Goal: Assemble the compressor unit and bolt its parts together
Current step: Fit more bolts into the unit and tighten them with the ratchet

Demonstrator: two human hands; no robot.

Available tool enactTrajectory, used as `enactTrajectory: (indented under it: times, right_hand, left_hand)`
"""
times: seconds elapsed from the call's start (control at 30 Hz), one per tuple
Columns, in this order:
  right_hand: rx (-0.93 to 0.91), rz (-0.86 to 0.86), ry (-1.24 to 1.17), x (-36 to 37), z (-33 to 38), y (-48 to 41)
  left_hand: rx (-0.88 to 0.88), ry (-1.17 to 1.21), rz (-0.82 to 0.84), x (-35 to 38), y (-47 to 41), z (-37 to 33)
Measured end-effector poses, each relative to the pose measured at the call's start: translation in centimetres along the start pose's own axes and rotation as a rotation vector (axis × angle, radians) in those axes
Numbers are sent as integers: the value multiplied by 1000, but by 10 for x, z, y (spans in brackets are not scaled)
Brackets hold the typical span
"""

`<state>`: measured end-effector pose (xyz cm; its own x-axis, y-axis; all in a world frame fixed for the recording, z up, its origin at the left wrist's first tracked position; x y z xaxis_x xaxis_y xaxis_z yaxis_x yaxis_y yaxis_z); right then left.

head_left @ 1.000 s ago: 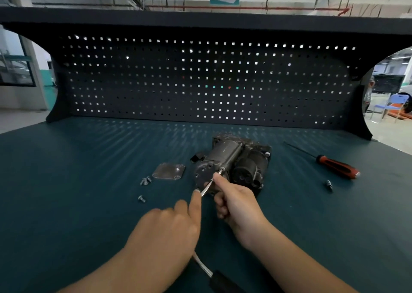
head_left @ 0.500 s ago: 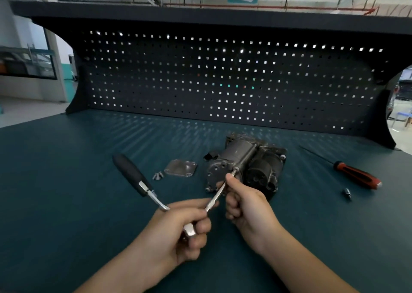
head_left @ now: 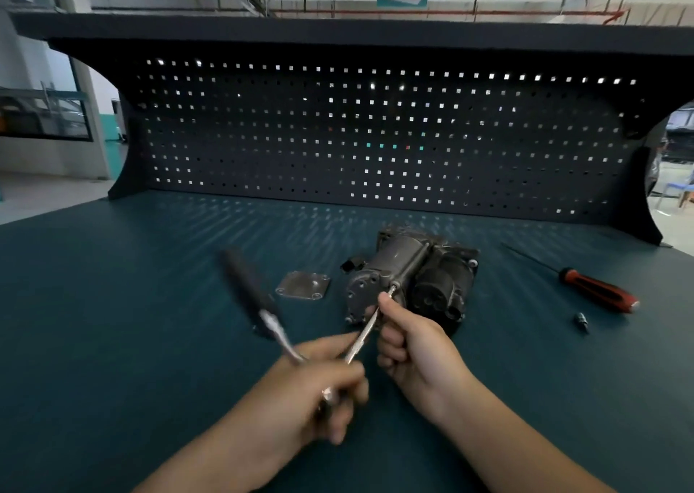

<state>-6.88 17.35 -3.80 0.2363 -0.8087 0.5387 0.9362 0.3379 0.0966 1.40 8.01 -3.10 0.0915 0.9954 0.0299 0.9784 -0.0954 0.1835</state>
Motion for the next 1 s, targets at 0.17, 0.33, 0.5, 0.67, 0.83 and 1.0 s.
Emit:
enactTrajectory:
  times: [0.17, 0.33, 0.5, 0.67, 0.83, 1.0]
  right_hand:
    - [-16, 8, 33, 1, 1, 1]
    - [-74, -31, 208, 1, 4, 5]
    - [-171, -85, 345, -1, 14, 8]
    - [-152, -71, 263, 0, 16, 6]
    - [-81, -57, 172, 0, 11, 3]
    - [-67, -42, 202, 1, 7, 3]
  left_hand:
    - [-179, 853, 138, 15, 0, 7]
    - [277, -653, -380, -14, 6, -19]
    - [460, -1891, -292, 21, 8, -28]
    - [183, -425, -183, -8, 2, -17]
    - [-176, 807, 64, 3, -3, 5]
    - [135, -299, -170, -10, -2, -9]
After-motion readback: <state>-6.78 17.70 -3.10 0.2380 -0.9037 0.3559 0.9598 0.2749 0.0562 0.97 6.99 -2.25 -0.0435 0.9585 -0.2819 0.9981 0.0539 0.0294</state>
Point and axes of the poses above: each hand's wrist, its own y-axis away from the middle knuckle, its own x-axis out of the palm, z = x × y, the point moved 7 cm from there along -y, towards the middle knuckle, and after that the axes turned 8 degrees about -y, right-handed, at the moved point
